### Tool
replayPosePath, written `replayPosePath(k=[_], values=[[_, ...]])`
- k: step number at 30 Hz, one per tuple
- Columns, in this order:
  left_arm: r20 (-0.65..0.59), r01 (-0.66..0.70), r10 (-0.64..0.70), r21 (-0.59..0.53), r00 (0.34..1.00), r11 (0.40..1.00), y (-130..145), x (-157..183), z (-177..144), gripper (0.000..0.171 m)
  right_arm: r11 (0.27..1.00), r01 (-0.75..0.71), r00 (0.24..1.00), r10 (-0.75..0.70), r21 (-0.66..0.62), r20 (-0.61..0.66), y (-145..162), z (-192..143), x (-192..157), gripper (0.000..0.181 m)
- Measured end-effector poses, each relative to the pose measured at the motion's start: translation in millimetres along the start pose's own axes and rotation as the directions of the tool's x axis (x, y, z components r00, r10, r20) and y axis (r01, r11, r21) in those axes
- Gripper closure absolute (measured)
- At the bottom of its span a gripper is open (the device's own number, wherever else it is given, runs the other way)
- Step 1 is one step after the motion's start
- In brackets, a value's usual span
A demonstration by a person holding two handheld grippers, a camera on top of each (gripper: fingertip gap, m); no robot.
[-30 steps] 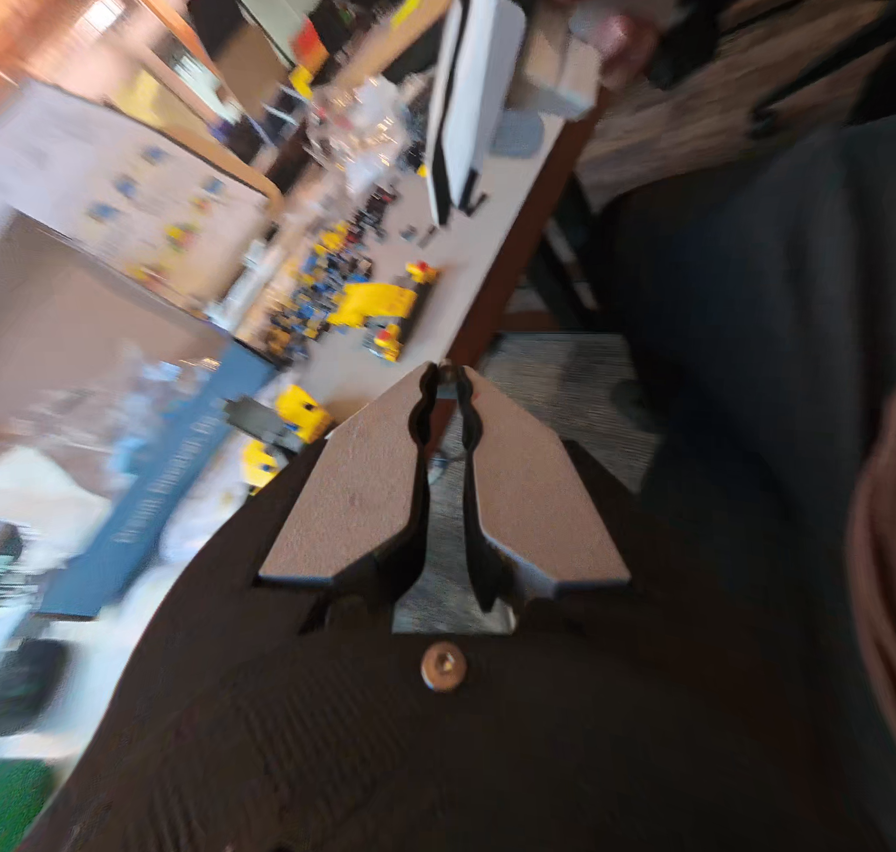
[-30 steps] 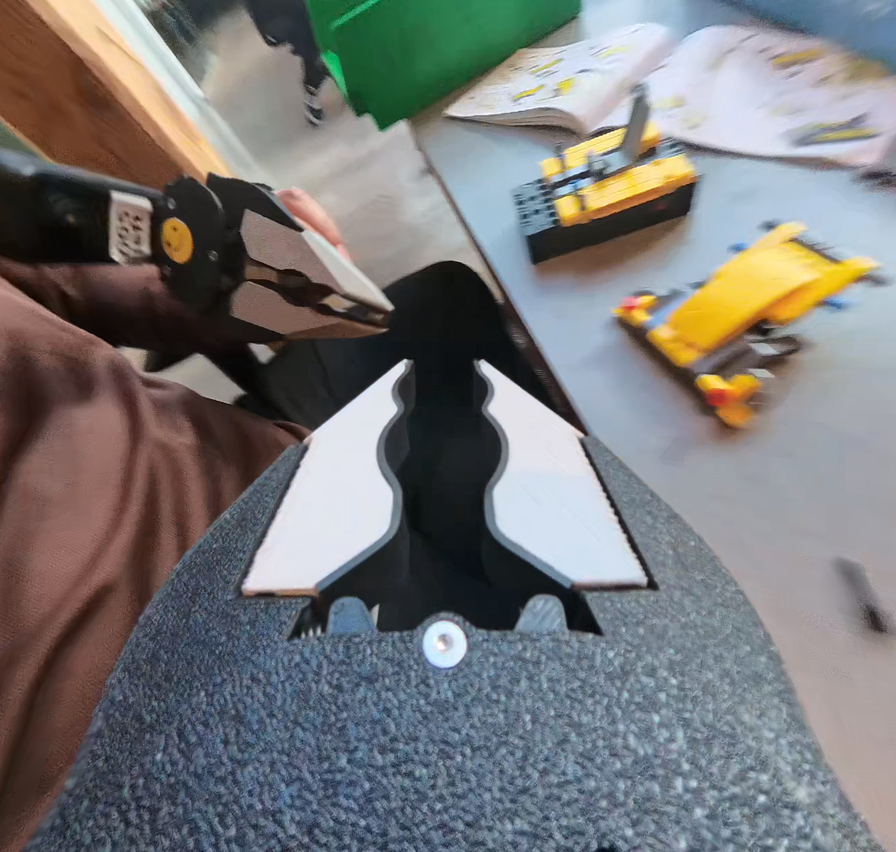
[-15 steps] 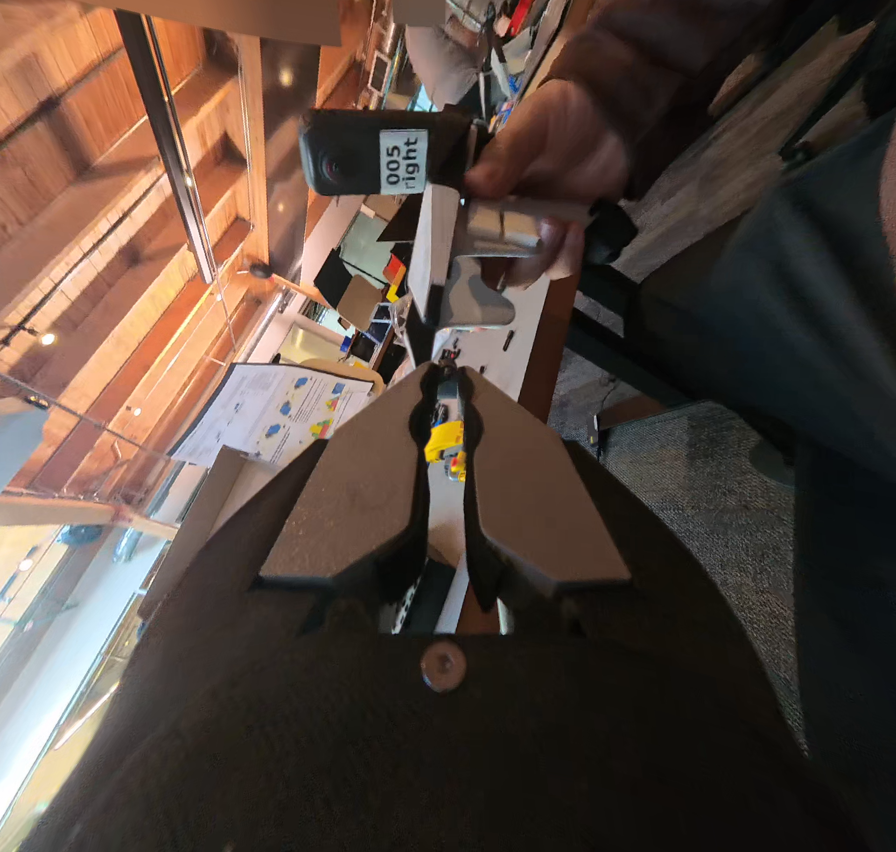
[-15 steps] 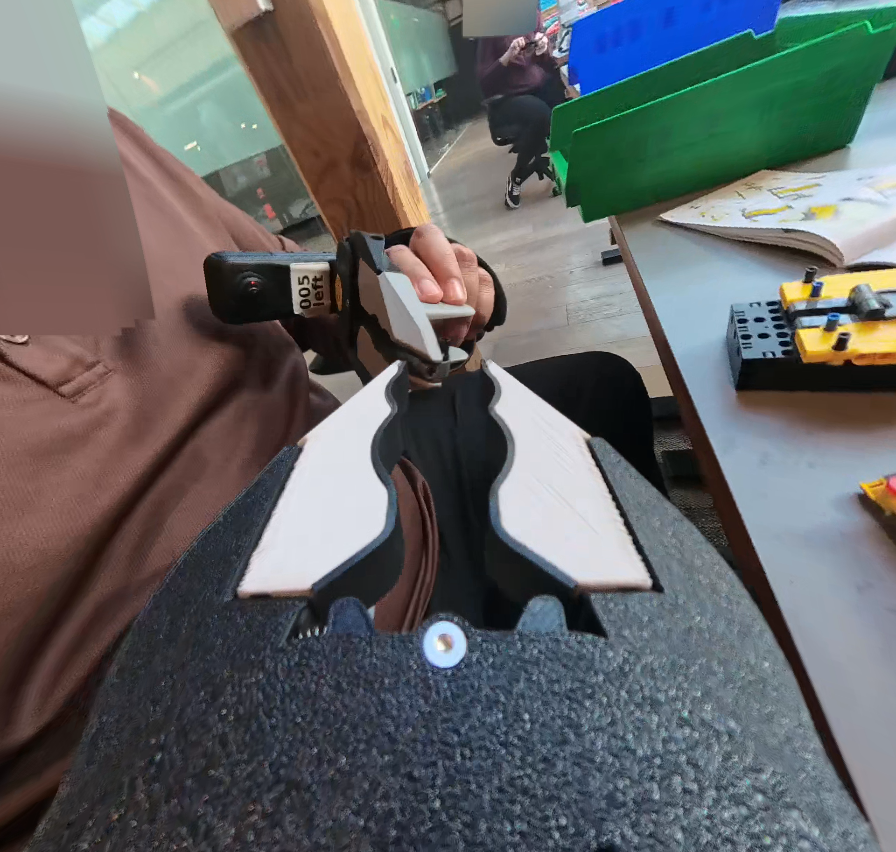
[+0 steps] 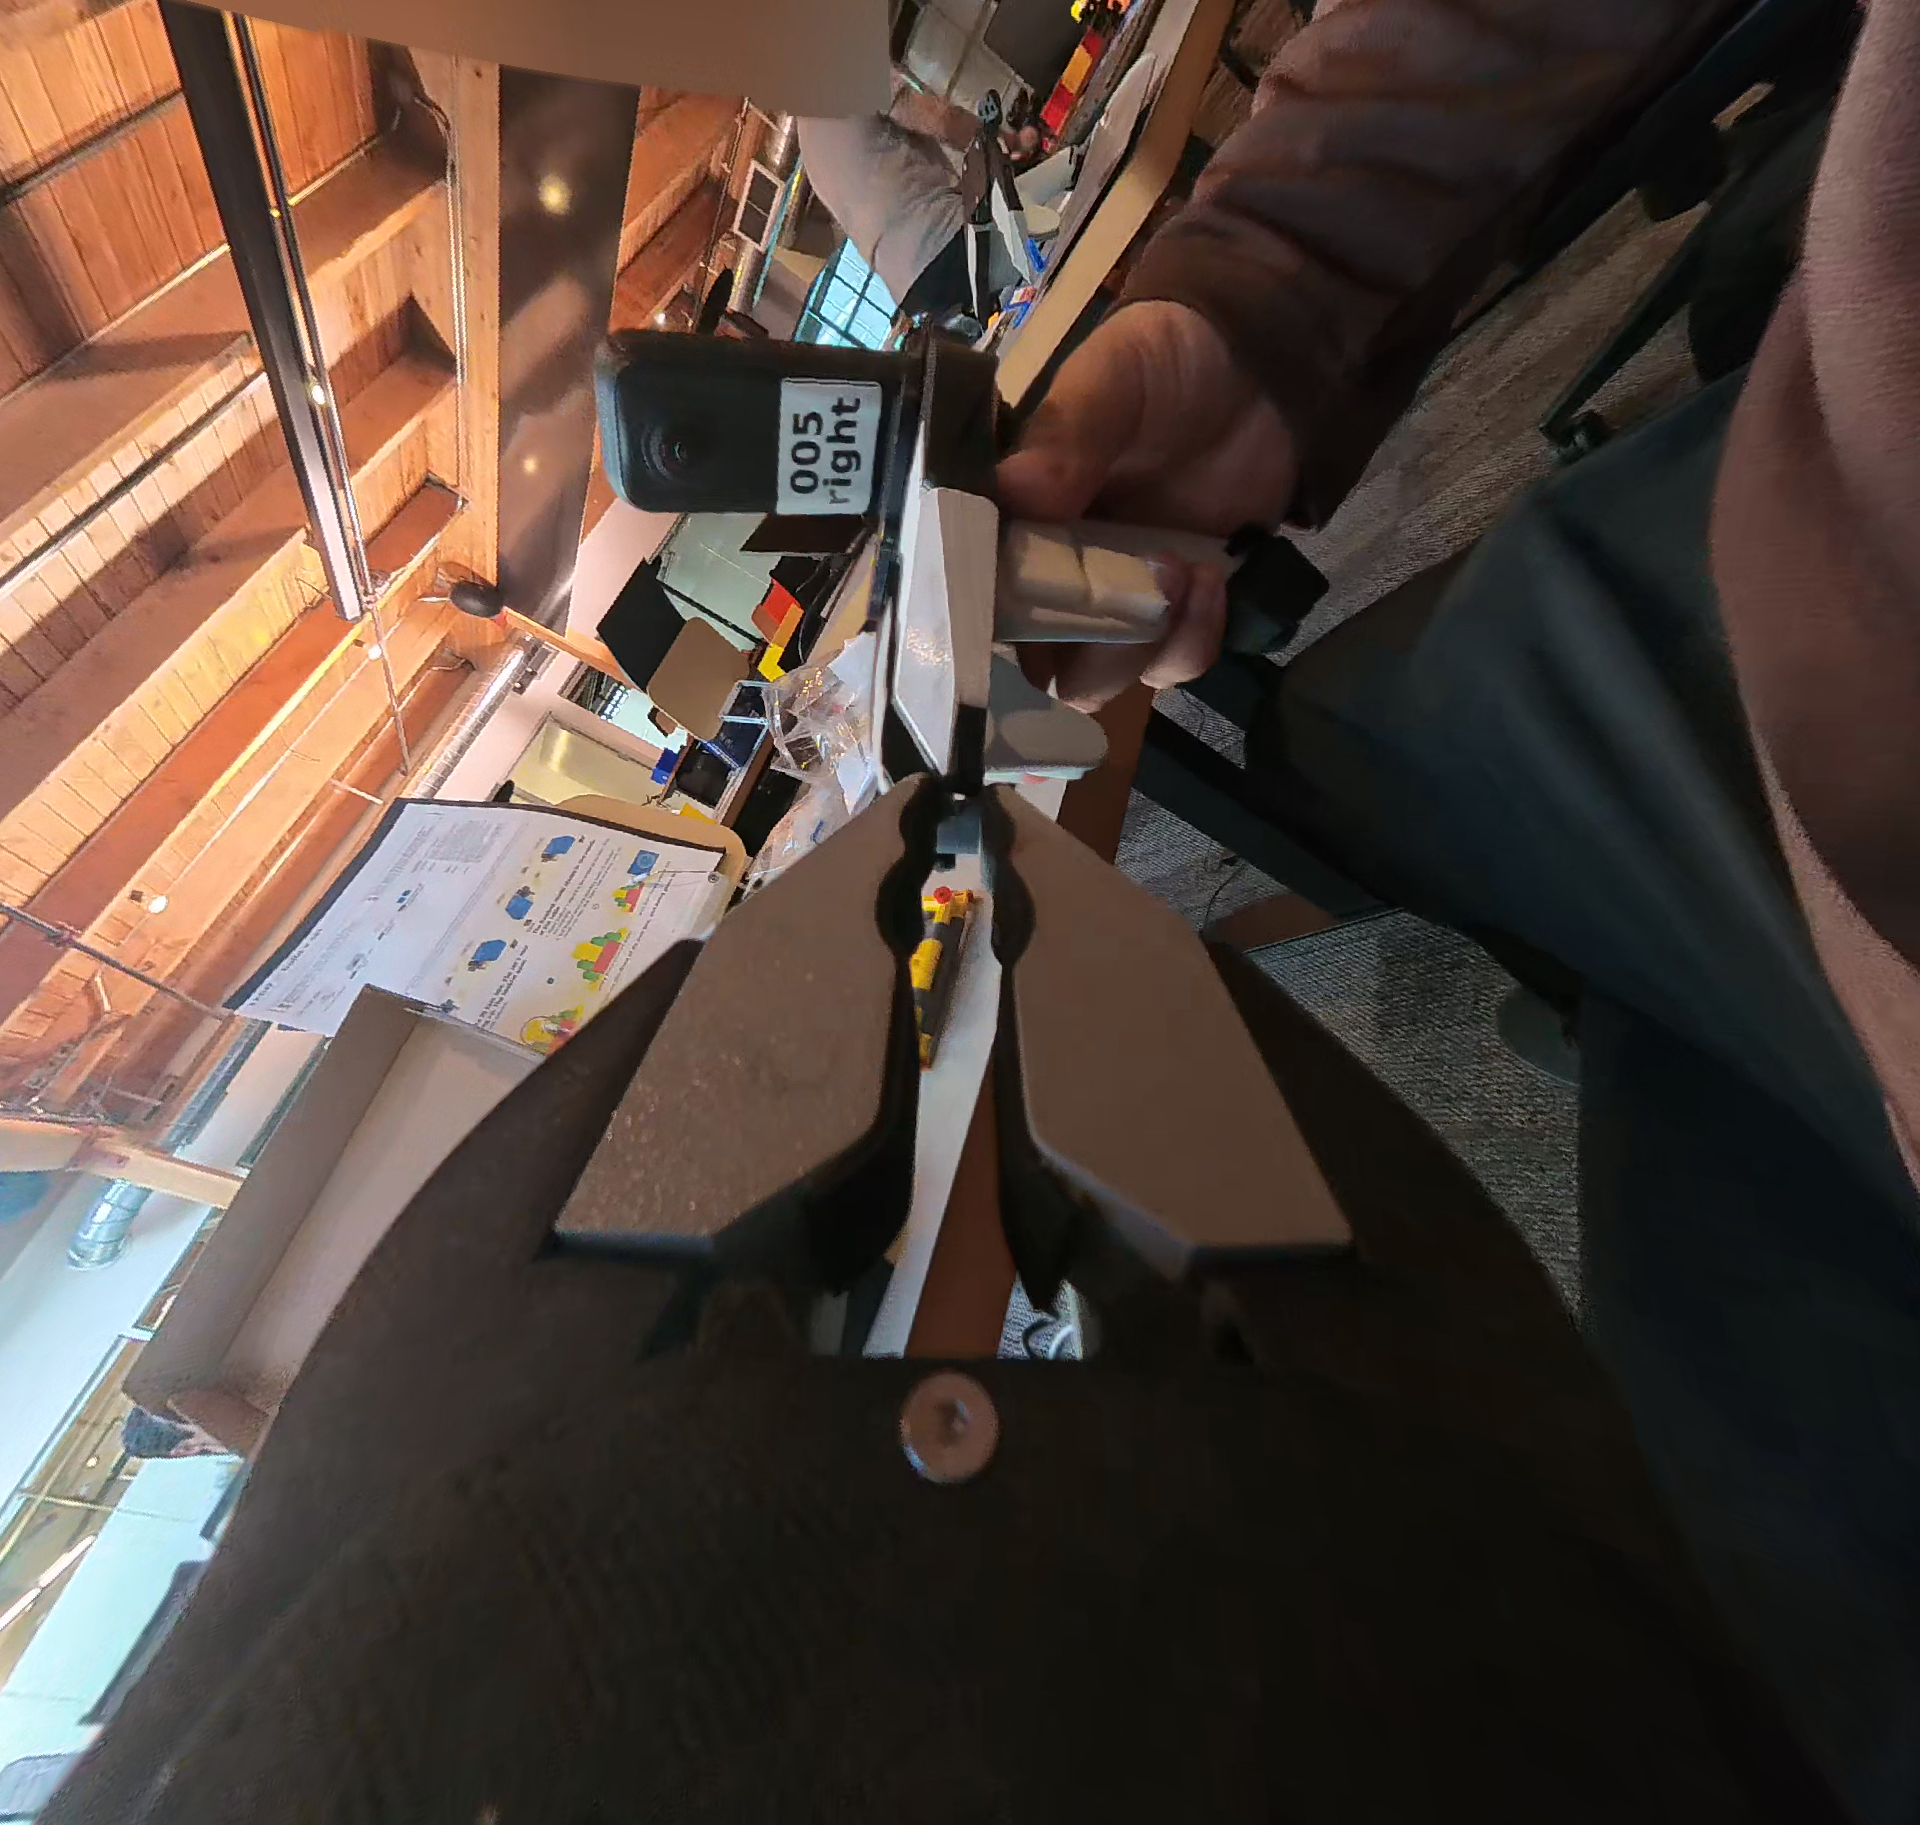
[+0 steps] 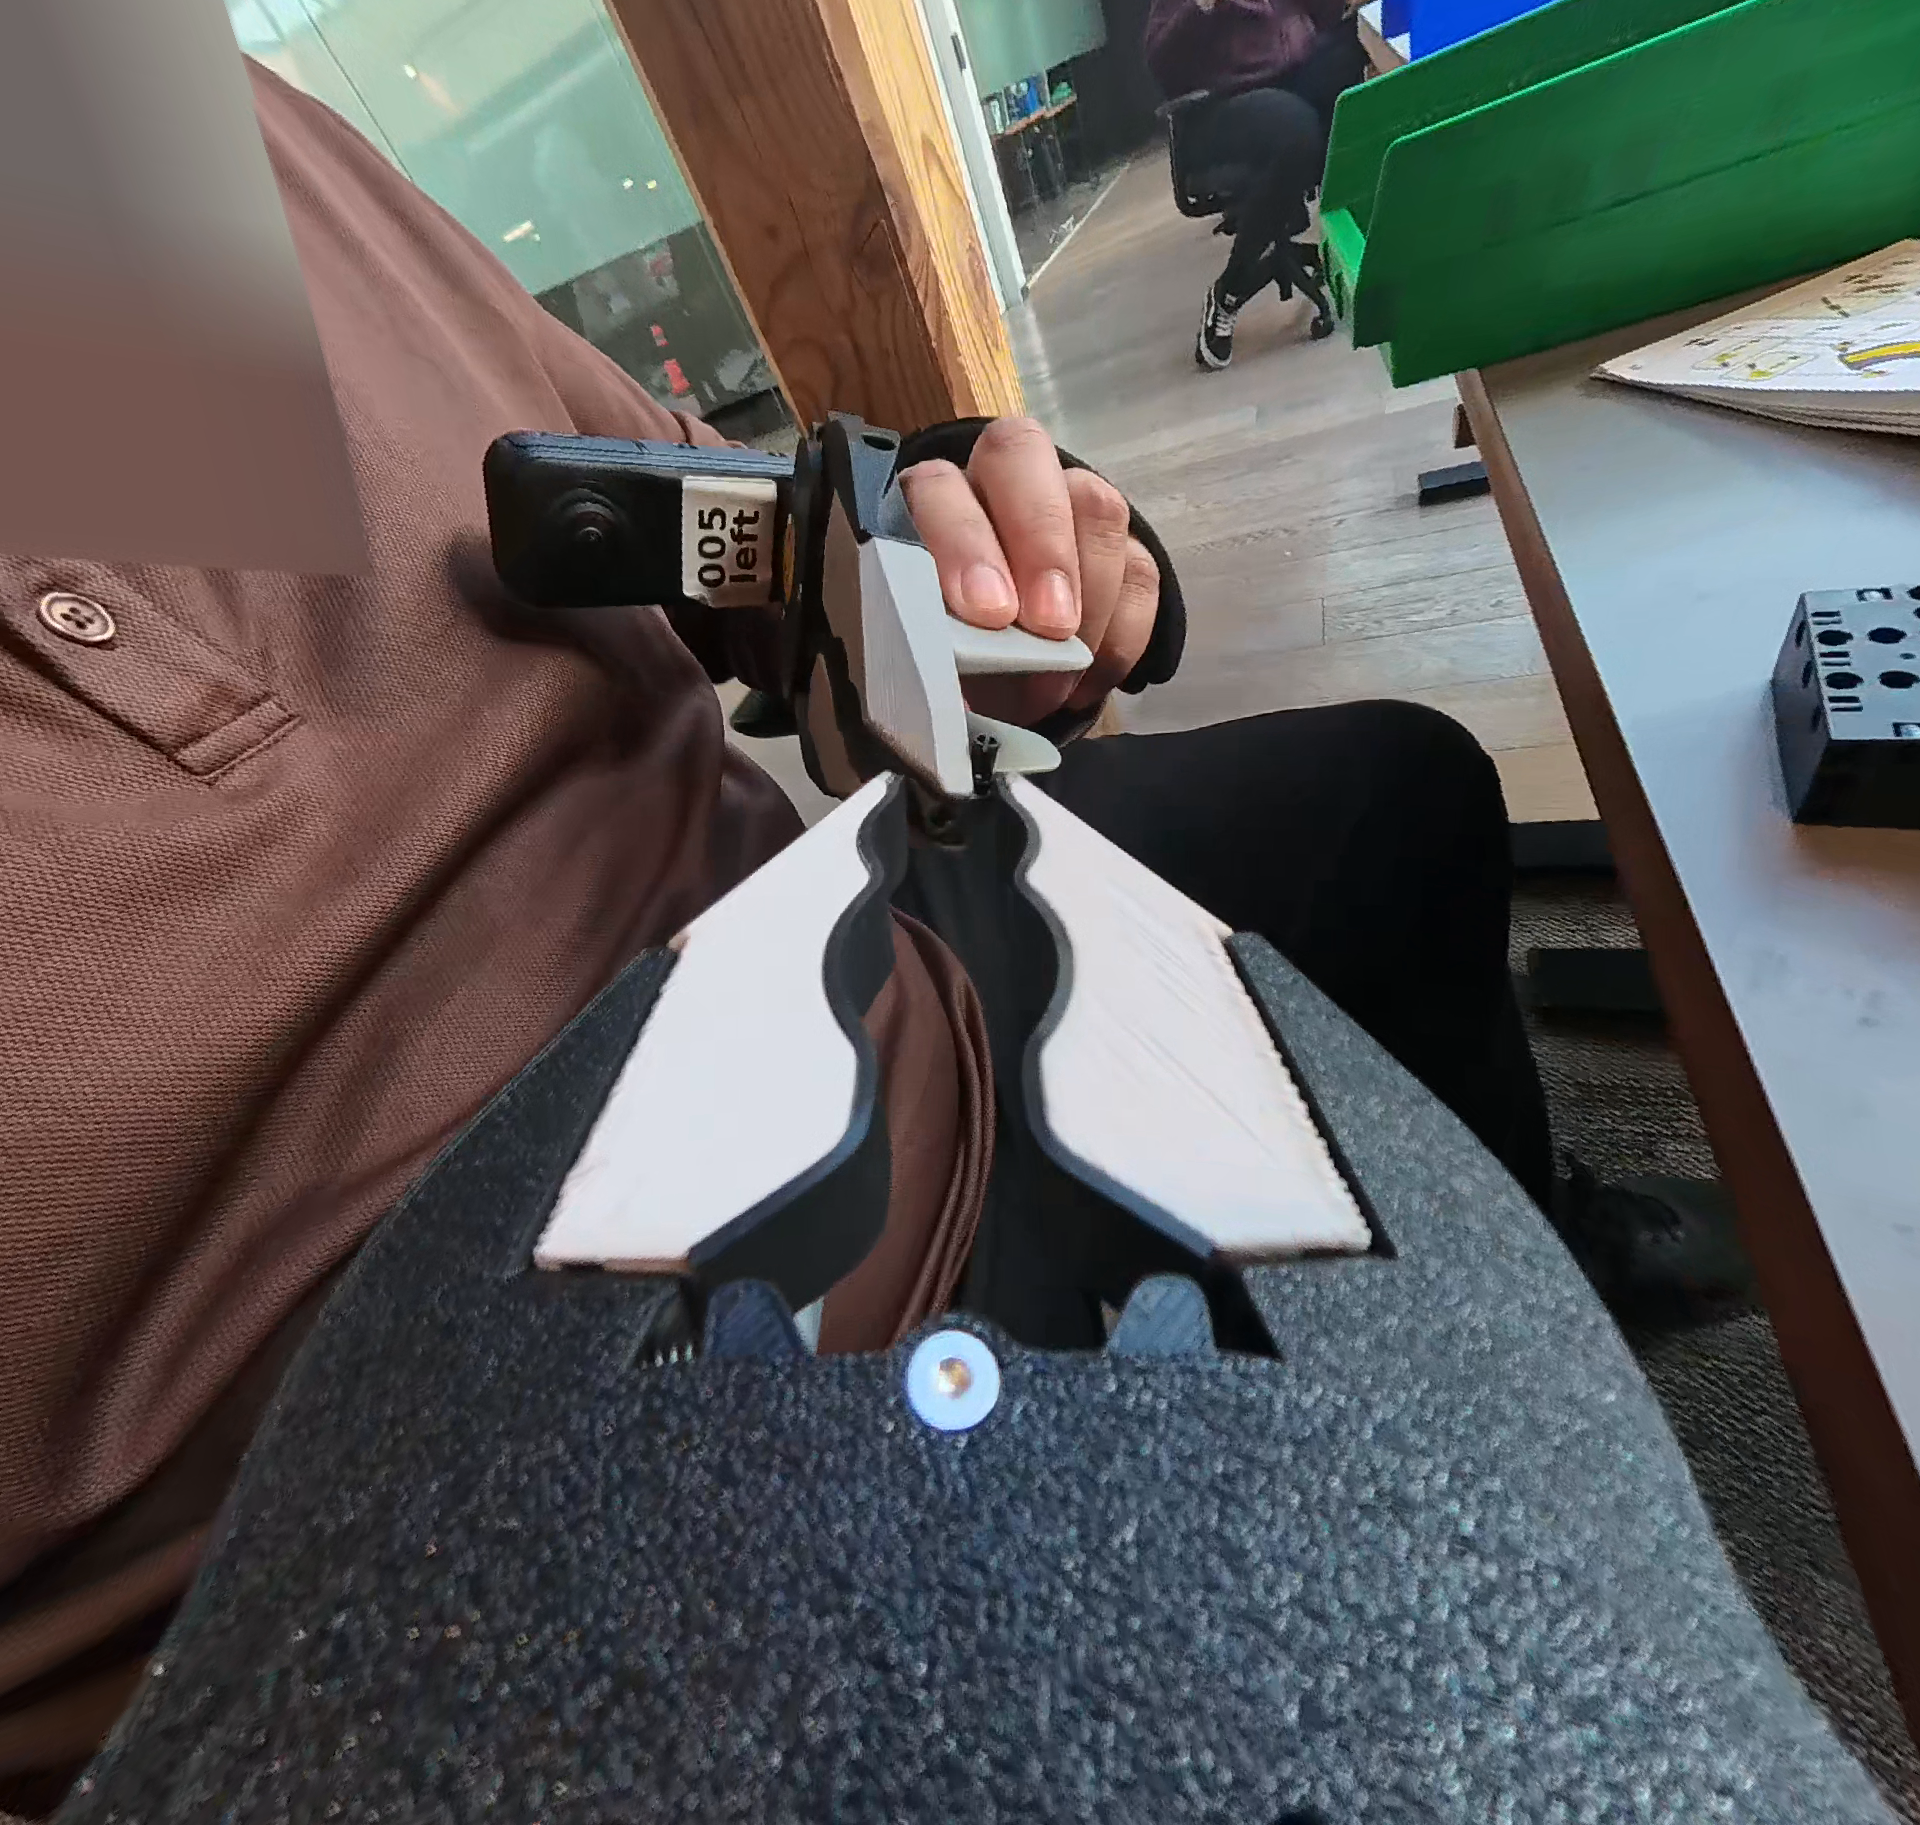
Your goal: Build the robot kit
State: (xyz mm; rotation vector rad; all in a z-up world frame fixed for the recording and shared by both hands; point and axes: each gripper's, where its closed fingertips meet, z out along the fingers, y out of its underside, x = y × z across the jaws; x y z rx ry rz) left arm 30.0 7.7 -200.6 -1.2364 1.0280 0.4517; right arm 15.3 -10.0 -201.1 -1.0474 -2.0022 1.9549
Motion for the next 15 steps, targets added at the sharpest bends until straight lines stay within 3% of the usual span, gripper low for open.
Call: replayPosePath(k=[5, 15], values=[[0.048, 0.049, -0.046, -0.059, 0.998, 0.997, 6.4, -1.0, -8.0, 0.167, 1.000, -0.005, 0.998, 0.006, -0.016, 0.059, -0.3, 9.8, 3.7, 0.170], [0.229, 0.137, -0.077, -0.258, 0.970, 0.956, 21.7, -12.5, -56.7, 0.167, 0.997, 0.003, 0.958, 0.020, -0.082, 0.286, -10.1, 60.5, 4.6, 0.170]])
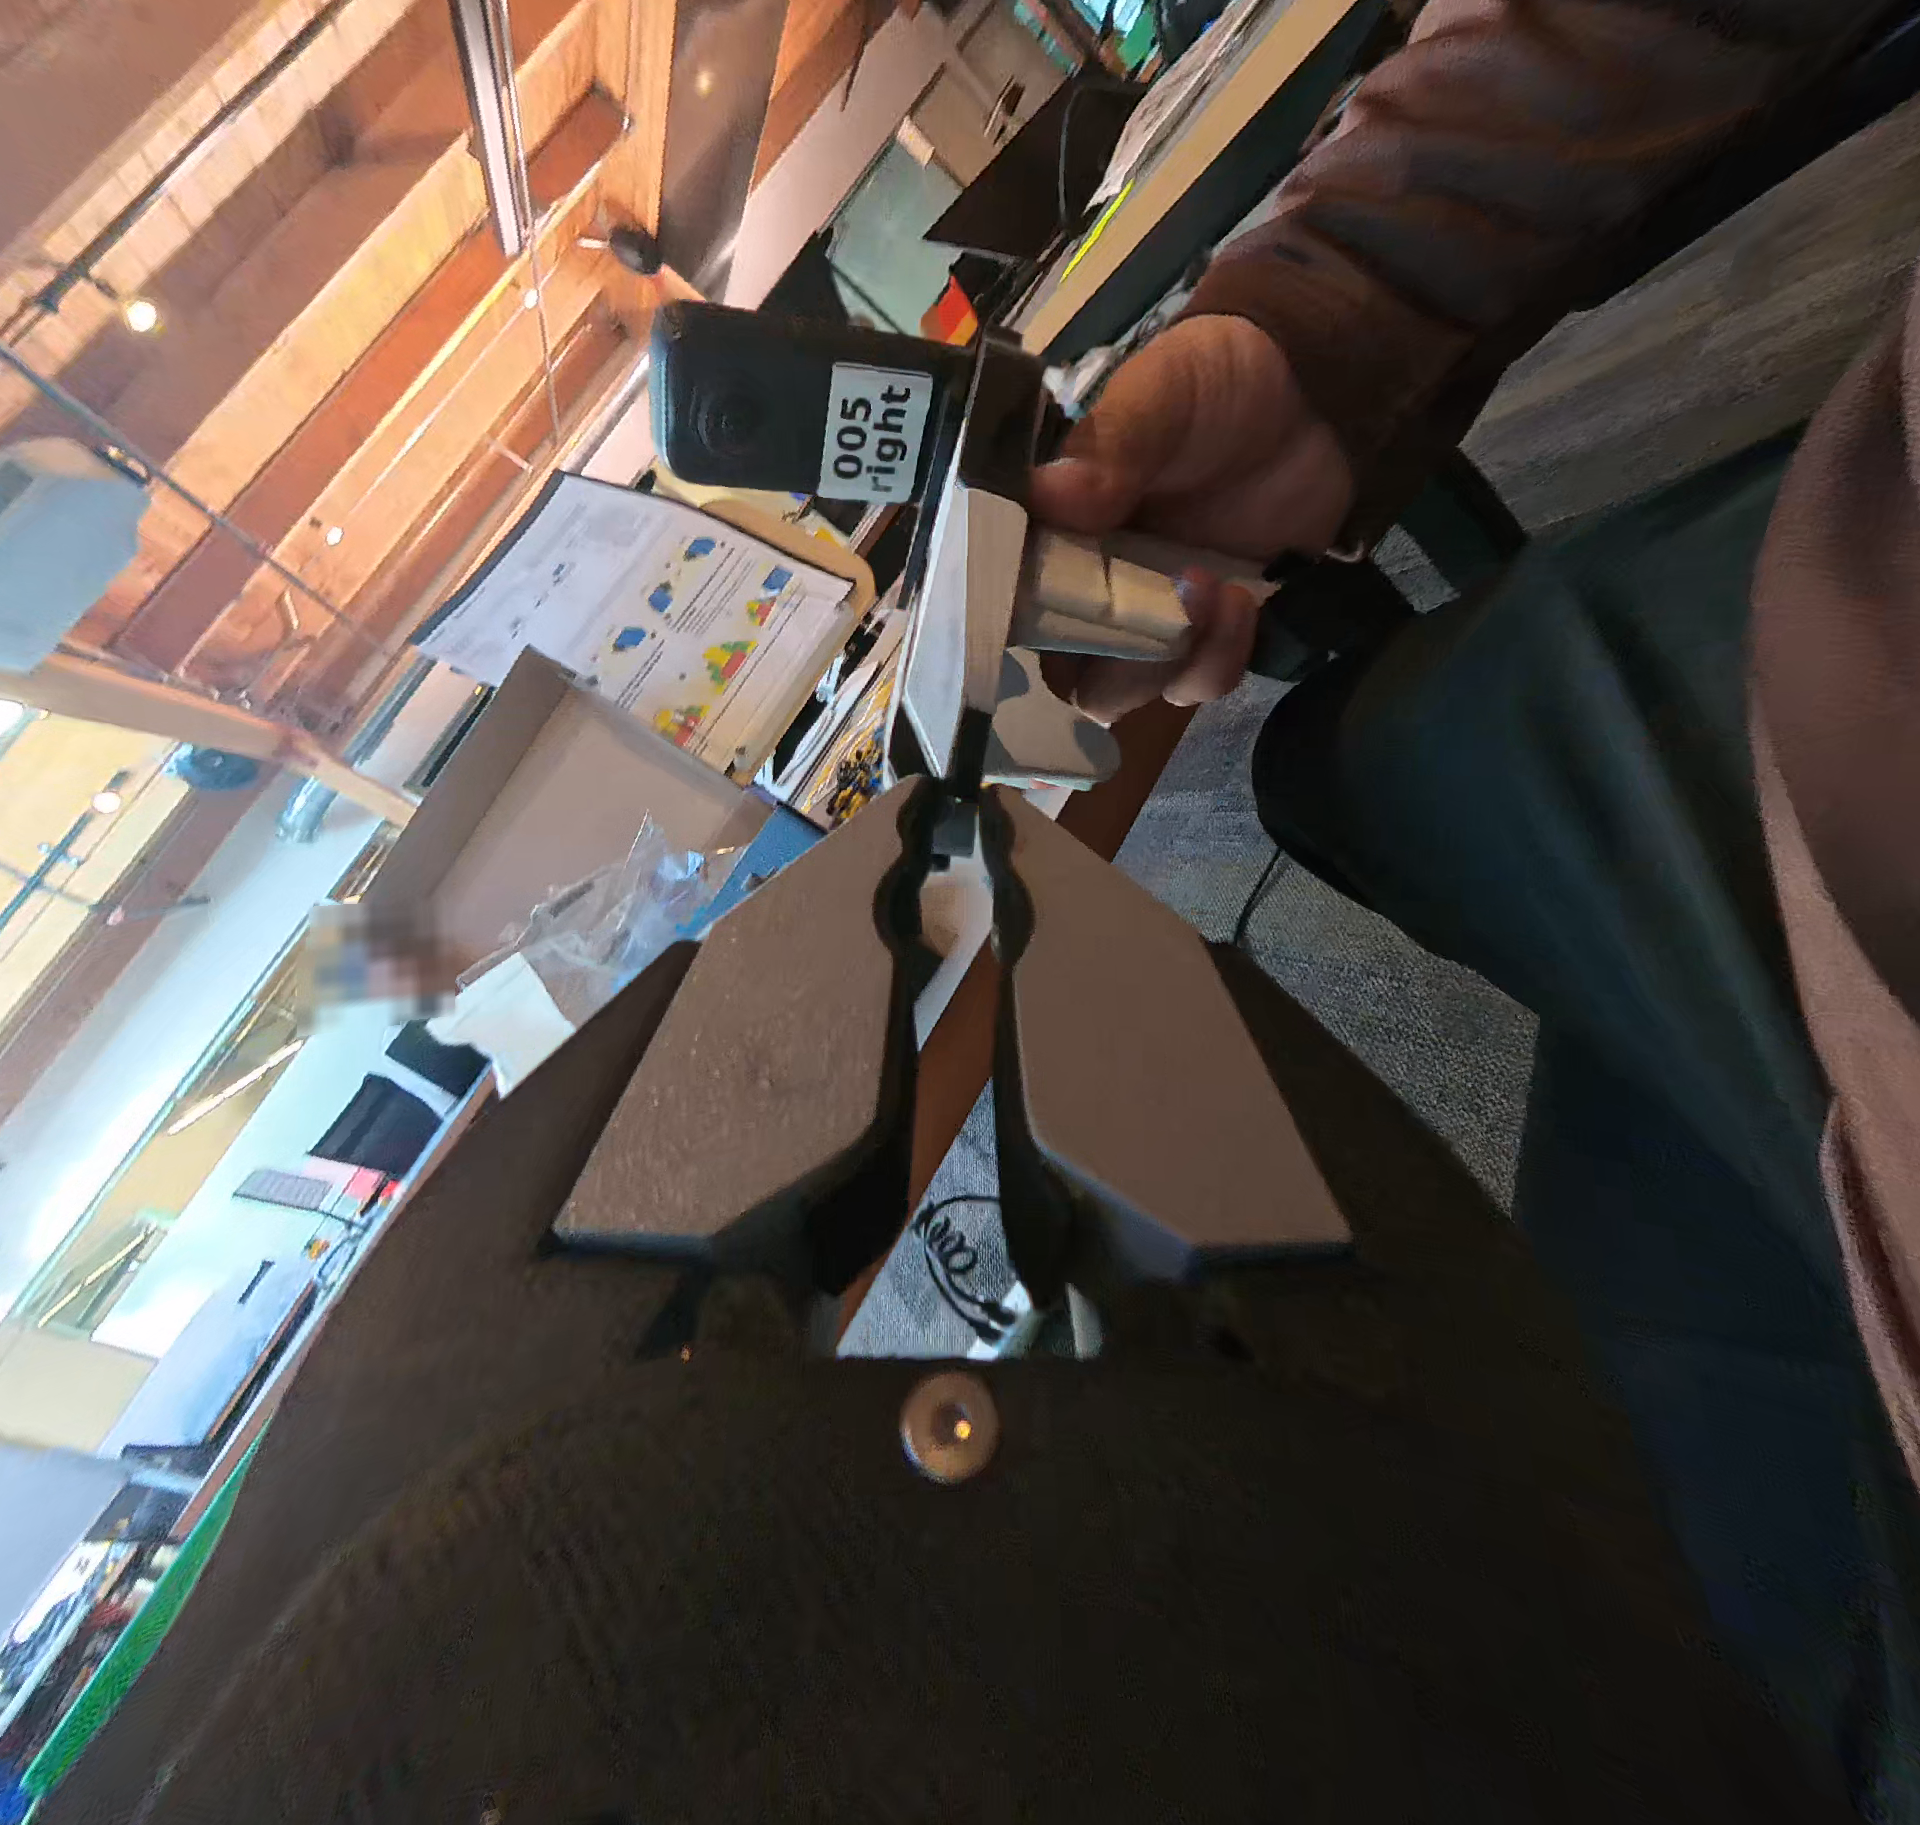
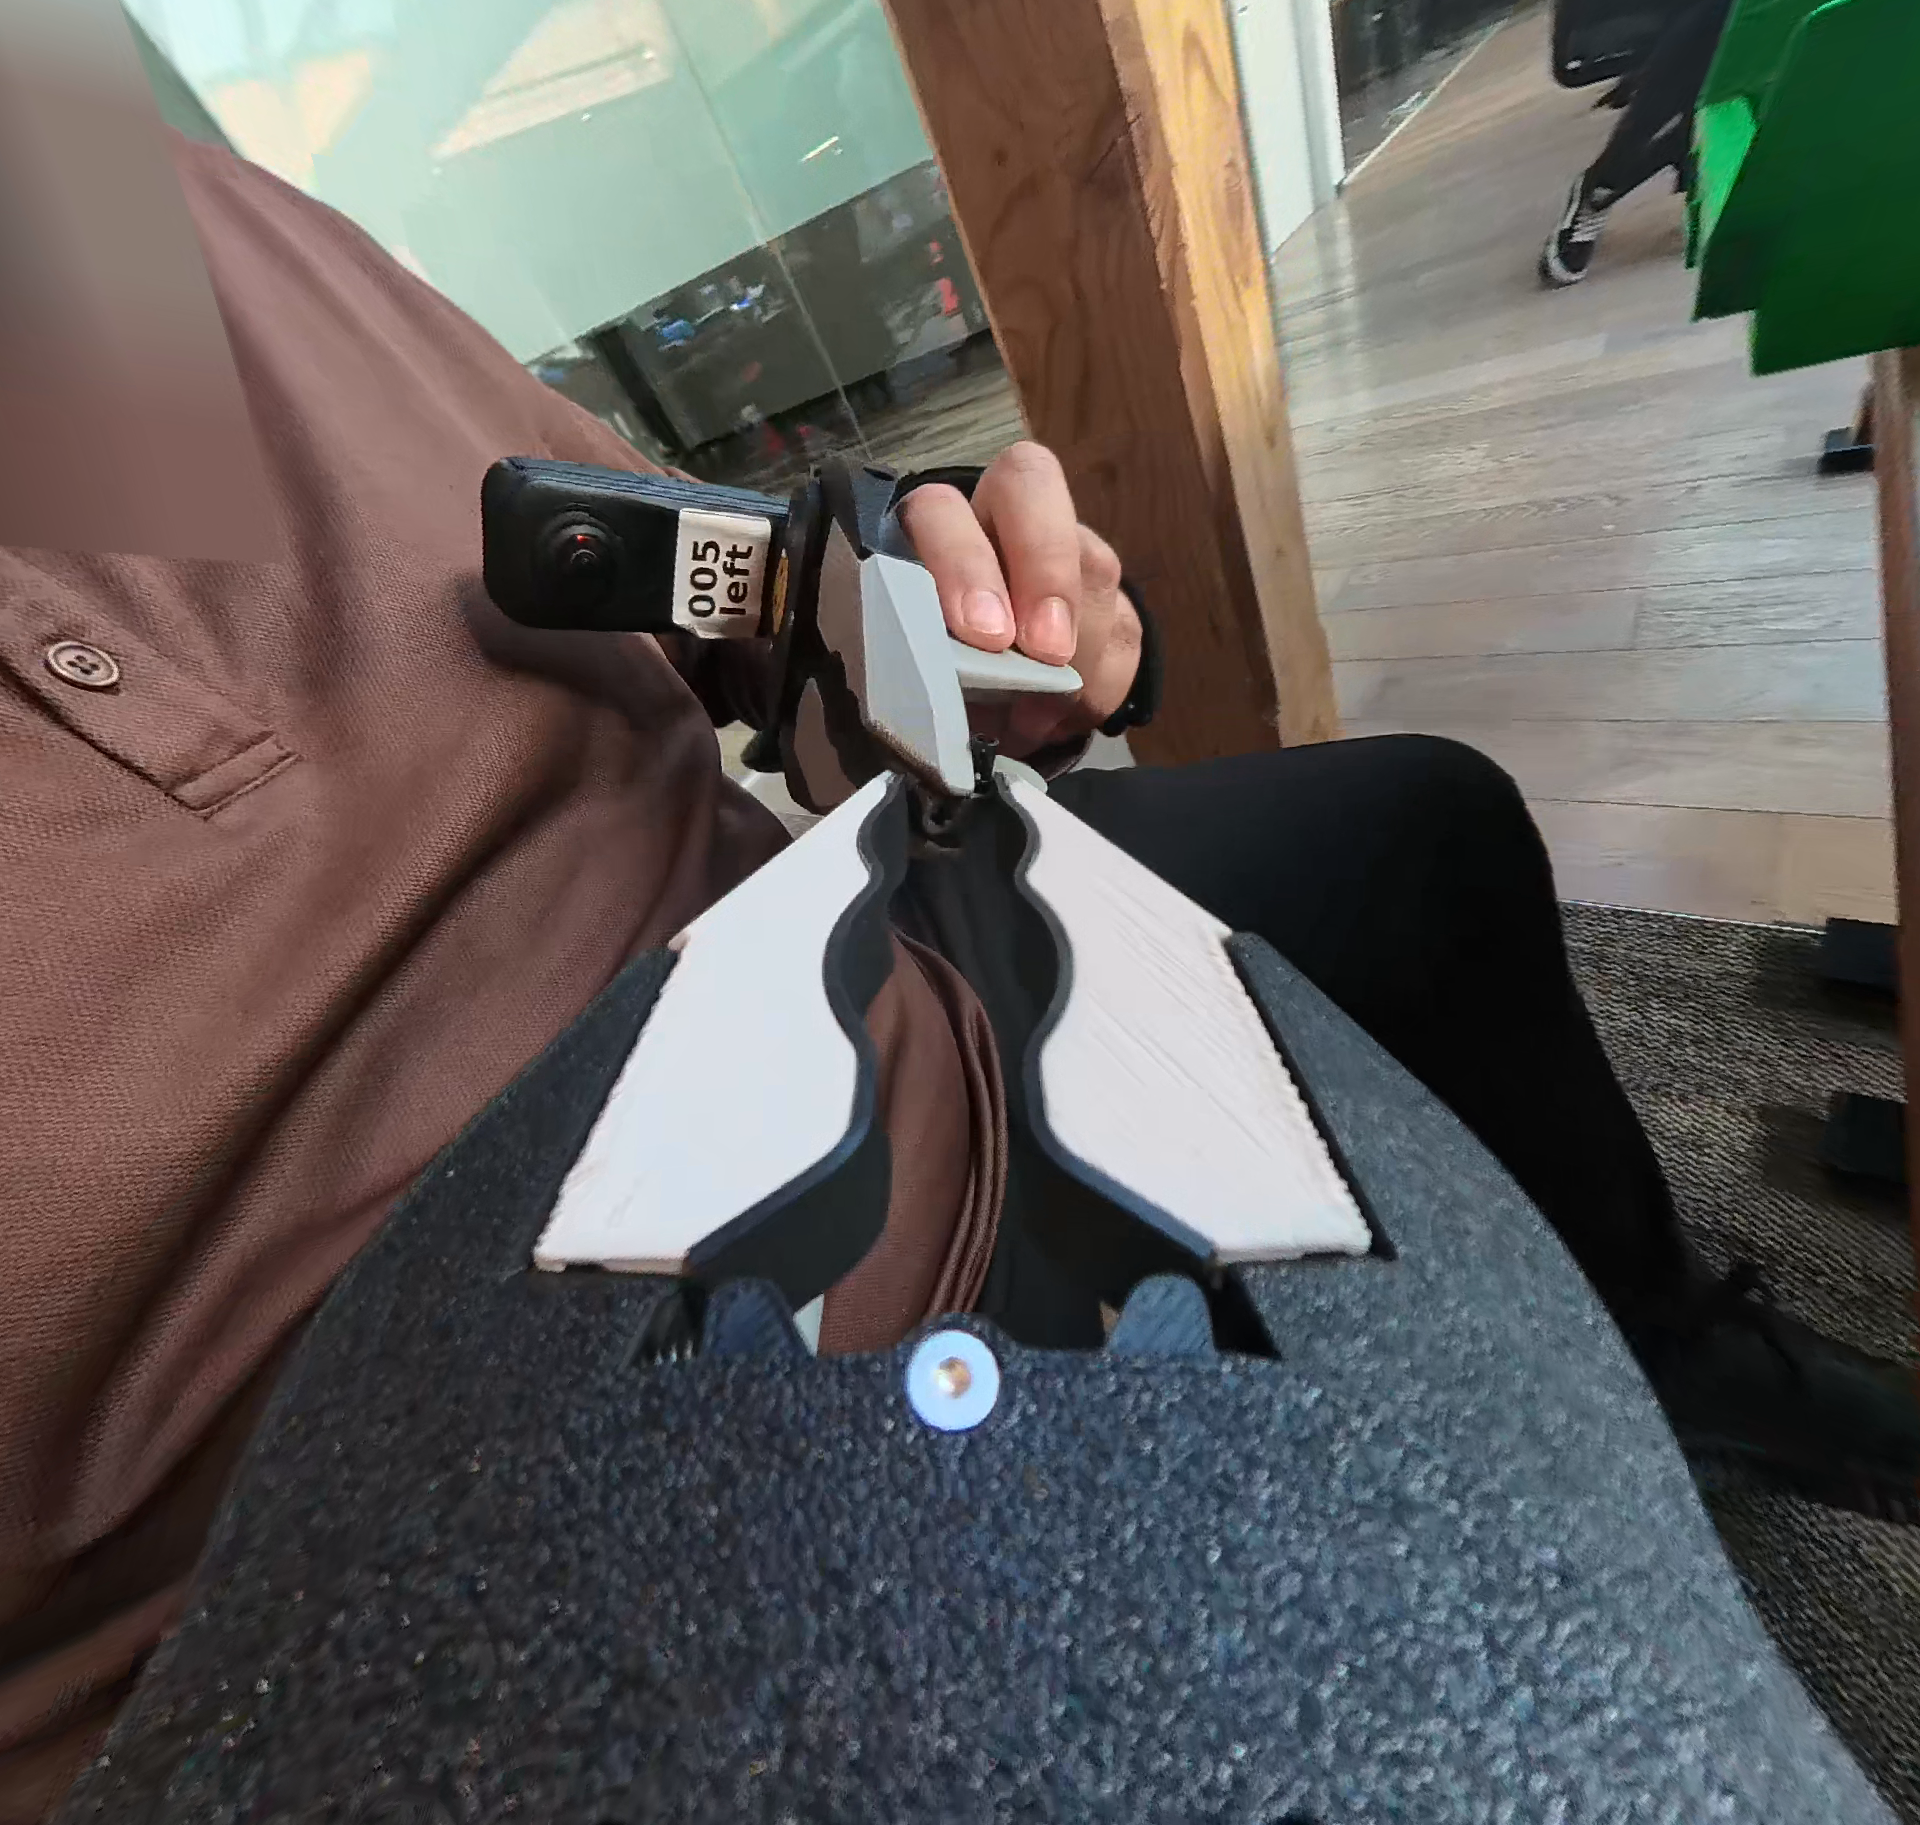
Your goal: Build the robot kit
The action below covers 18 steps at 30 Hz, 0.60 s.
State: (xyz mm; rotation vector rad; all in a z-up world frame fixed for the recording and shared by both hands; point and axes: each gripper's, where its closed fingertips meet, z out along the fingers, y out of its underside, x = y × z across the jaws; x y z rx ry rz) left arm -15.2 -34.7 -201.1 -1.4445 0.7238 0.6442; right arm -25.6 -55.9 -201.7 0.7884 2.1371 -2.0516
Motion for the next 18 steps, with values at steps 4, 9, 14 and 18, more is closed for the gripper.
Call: replayPosePath(k=[4, 9, 14, 18], values=[[0.009, 0.024, -0.024, -0.024, 1.000, 0.999, 4.6, -1.8, -5.0, 0.166, 1.000, -0.020, 0.999, 0.019, 0.003, 0.026, -0.3, 6.0, 2.9, 0.170], [-0.036, 0.081, -0.081, -0.003, 0.996, 0.997, 6.4, 2.8, 0.7, 0.165, 1.000, -0.011, 1.000, 0.011, 0.002, -0.029, 3.7, 0.3, 6.8, 0.169], [-0.122, 0.127, -0.122, 0.033, 0.985, 0.991, 9.6, 9.9, 19.1, 0.164, 1.000, -0.018, 0.990, 0.021, 0.024, -0.140, 10.6, -17.7, 15.2, 0.169], [-0.216, 0.160, -0.138, 0.085, 0.966, 0.984, 8.1, 17.5, 36.9, 0.164, 0.997, -0.033, 0.971, 0.049, 0.071, -0.235, 16.4, -36.5, 18.8, 0.170]])
